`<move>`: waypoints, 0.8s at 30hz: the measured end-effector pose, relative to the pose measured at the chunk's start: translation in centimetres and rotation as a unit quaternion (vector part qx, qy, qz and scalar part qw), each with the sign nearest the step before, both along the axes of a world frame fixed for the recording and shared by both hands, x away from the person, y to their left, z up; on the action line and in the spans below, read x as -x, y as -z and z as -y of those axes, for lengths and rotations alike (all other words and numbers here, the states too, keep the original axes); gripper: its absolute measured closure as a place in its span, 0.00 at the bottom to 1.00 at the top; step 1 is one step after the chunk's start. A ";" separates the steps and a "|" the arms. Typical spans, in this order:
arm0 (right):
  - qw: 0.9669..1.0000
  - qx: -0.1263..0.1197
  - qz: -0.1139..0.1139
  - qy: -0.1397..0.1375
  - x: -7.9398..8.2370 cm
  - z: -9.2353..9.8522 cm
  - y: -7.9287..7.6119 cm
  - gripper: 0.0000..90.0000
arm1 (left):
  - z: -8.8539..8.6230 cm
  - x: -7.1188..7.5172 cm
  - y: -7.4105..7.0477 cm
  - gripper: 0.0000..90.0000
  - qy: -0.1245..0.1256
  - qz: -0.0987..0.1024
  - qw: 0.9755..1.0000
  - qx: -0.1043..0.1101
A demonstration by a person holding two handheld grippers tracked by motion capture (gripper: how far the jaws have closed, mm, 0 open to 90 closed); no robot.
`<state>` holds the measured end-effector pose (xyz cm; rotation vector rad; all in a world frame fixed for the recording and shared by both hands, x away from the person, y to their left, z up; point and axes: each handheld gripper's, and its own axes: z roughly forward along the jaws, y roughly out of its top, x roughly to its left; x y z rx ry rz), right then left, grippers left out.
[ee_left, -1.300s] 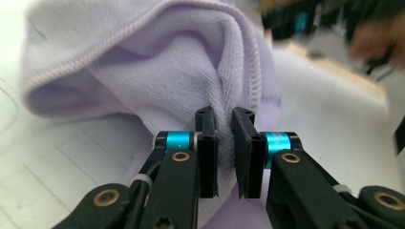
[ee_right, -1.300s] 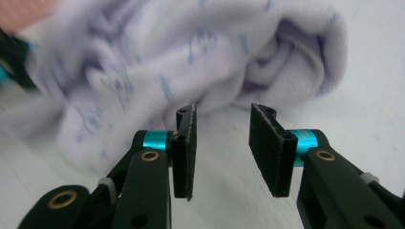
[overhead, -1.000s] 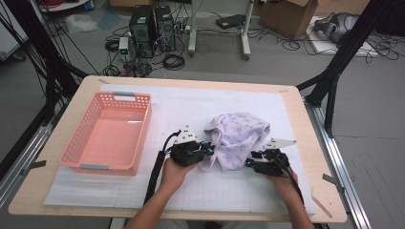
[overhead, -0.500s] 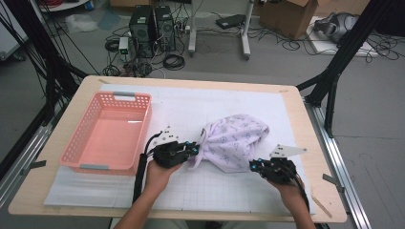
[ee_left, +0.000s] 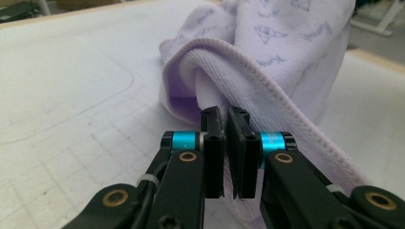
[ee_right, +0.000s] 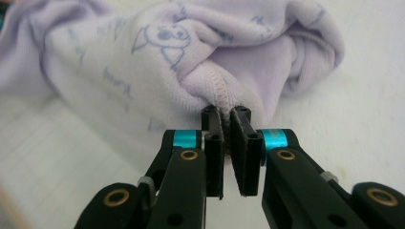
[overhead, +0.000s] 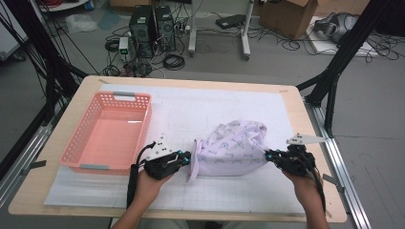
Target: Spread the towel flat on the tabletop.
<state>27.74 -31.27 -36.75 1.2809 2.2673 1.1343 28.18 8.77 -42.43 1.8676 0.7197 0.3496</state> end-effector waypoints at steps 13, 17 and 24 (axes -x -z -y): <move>0.998 -0.012 0.029 0.060 -7.6 -4.5 3.1 0.89 | -1.2 -1.0 1.1 0.55 -0.022 -0.035 0.999 0.031; 0.999 -0.024 0.010 0.040 -7.2 -3.9 3.2 0.72 | -1.2 -0.8 0.8 0.53 -0.018 -0.038 0.998 0.040; 0.998 -0.050 0.037 0.007 -3.3 -0.9 2.4 0.66 | -1.1 -0.4 0.6 0.51 -0.003 -0.044 0.998 0.049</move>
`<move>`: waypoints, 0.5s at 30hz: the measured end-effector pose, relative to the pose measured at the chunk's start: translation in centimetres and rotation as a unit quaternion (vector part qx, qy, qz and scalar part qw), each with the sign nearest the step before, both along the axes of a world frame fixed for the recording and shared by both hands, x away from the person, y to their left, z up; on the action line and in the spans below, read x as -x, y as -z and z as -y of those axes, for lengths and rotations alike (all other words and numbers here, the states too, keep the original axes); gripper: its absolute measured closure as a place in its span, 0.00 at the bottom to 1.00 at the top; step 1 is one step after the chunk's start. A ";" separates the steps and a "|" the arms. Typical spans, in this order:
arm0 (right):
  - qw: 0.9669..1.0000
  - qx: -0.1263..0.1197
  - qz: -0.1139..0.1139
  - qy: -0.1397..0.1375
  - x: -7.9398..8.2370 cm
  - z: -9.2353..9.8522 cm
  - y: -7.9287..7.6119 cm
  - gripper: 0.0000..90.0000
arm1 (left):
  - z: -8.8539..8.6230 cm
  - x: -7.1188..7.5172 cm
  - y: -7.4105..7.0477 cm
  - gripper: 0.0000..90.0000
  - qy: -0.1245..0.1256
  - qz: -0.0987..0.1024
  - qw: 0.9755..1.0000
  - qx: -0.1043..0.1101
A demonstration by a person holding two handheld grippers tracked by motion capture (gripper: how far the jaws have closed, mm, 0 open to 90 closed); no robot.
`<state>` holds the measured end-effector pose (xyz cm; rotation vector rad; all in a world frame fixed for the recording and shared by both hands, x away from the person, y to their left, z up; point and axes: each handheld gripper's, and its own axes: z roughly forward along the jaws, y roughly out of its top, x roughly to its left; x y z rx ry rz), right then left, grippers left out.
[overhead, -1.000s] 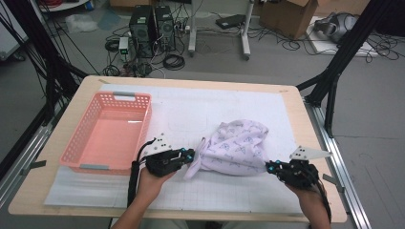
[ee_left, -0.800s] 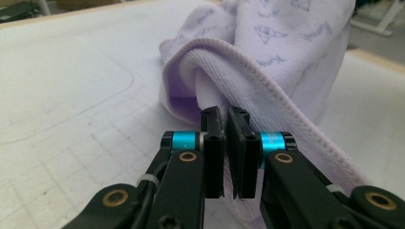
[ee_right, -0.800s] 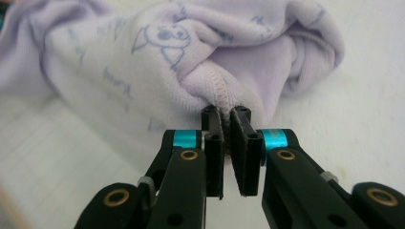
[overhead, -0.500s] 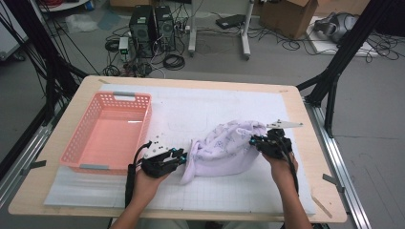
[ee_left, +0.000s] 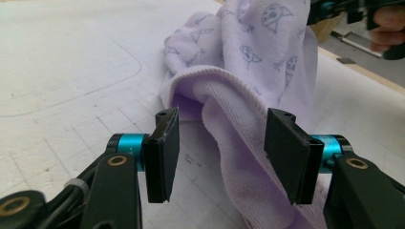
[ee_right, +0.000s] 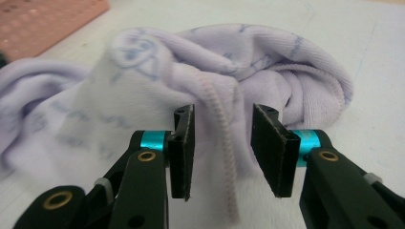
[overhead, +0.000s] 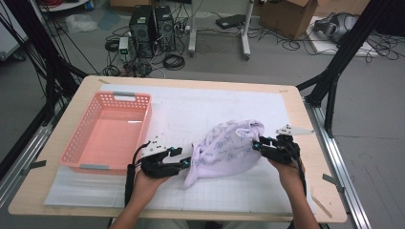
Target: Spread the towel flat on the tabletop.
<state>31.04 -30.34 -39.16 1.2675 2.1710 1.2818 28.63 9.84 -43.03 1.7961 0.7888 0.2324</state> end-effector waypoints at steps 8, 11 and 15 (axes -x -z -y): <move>0.999 0.019 0.025 0.018 3.7 3.6 1.1 0.64 | 0.4 0.0 0.3 0.50 0.022 -0.008 1.000 -0.001; 0.999 0.040 -0.005 -0.011 4.2 3.8 3.4 0.65 | 0.4 0.2 0.2 0.49 0.035 -0.003 0.999 0.007; 0.998 0.019 -0.020 -0.064 4.5 2.6 5.0 0.64 | 0.6 0.2 0.1 0.48 0.044 -0.009 0.999 0.010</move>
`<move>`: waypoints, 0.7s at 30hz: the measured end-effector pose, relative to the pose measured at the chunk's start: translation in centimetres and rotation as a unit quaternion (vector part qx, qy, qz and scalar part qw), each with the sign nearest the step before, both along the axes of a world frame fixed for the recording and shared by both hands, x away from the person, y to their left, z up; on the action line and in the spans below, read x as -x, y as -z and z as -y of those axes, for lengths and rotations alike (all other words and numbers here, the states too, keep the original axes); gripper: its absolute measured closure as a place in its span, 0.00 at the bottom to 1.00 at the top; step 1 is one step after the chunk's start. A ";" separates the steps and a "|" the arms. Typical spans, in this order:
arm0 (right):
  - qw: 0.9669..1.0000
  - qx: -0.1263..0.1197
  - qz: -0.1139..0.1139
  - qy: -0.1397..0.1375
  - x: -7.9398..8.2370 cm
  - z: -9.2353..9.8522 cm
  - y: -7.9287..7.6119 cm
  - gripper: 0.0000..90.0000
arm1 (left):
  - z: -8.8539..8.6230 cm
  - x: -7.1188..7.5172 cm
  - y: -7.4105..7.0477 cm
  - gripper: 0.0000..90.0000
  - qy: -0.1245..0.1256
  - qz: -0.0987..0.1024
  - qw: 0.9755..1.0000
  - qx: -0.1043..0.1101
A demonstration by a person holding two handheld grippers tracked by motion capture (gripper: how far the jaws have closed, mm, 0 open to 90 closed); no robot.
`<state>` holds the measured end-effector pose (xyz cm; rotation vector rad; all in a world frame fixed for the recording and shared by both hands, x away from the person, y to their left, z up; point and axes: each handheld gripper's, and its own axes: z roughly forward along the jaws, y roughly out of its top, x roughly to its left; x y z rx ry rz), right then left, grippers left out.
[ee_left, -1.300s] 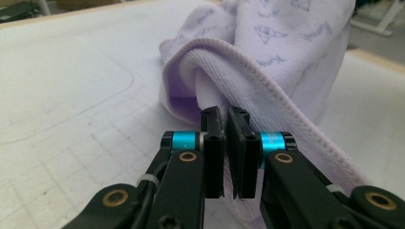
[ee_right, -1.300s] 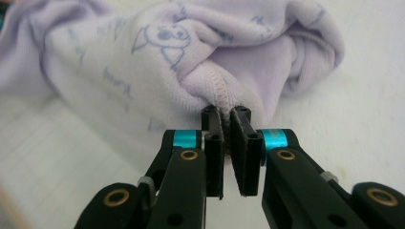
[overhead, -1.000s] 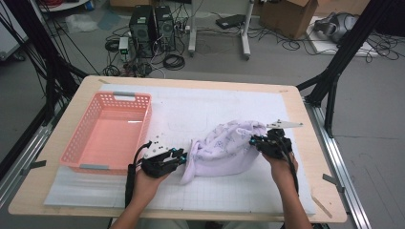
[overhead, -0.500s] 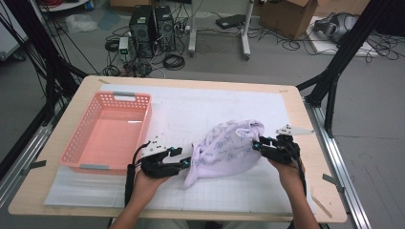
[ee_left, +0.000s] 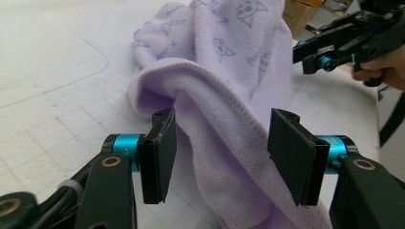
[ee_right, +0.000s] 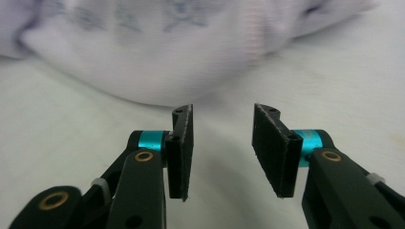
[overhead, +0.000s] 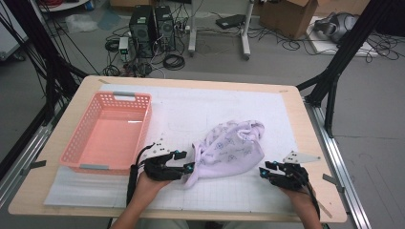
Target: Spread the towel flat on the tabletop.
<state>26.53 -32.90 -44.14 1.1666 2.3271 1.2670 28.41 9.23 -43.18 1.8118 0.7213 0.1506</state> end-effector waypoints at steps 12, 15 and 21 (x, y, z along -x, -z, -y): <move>0.999 0.032 0.013 -0.042 -0.5 -4.4 0.3 0.62 | 3.3 0.7 1.2 0.47 0.016 0.000 0.996 -0.093; 0.997 0.072 0.013 -0.031 -1.1 -5.3 0.8 0.71 | 3.6 0.8 1.6 0.51 0.013 0.005 0.993 -0.114; 0.998 0.062 0.009 -0.028 -1.1 -5.7 0.8 0.93 | 3.1 0.7 1.7 0.84 0.009 -0.004 0.994 -0.107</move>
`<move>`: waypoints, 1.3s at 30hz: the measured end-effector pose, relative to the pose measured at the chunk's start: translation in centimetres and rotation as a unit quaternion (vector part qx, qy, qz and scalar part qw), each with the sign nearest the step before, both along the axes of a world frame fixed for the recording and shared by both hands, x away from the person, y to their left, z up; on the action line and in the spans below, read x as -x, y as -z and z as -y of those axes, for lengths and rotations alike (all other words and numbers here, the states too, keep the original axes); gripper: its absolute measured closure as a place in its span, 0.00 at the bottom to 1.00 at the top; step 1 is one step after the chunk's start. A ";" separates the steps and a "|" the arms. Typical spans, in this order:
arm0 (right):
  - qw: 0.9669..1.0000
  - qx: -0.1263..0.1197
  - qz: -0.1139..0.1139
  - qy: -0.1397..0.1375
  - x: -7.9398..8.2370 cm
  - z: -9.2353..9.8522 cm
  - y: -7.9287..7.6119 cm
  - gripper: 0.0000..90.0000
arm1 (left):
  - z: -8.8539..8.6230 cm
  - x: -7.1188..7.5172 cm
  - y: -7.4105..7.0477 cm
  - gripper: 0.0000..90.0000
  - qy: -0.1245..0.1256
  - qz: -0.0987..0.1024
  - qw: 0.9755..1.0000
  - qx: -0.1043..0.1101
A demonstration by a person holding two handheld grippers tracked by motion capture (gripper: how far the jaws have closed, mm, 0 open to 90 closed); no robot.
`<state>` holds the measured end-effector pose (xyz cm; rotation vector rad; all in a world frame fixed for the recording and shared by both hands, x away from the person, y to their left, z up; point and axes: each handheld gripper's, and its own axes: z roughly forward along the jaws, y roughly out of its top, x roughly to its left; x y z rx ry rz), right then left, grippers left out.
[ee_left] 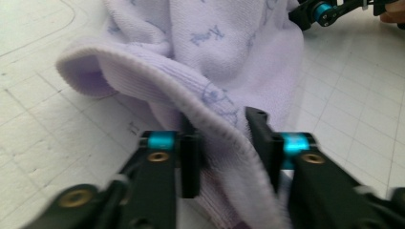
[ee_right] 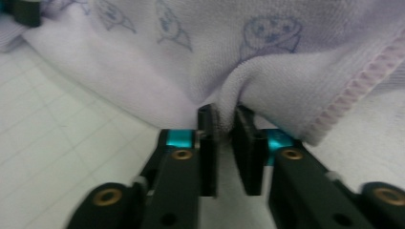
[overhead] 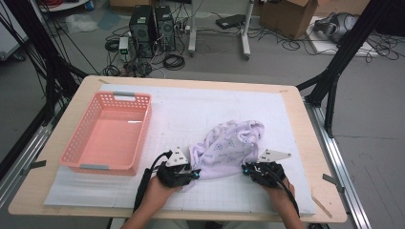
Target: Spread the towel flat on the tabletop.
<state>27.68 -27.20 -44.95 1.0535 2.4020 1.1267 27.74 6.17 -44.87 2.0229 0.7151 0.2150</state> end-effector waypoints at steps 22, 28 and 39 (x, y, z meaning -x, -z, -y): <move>0.994 -0.069 -0.089 0.014 -3.1 -1.8 -5.2 0.92 | -1.1 0.1 -1.4 0.87 -0.056 0.041 0.997 0.017; 0.996 -0.038 -0.080 0.020 -6.0 -5.2 -4.1 0.92 | -1.7 -0.5 -0.9 0.57 -0.075 0.024 0.997 0.026; 0.997 -0.007 -0.040 -0.073 -5.2 -7.5 -3.1 0.65 | -1.1 -0.8 0.2 0.80 -0.056 -0.007 0.998 -0.018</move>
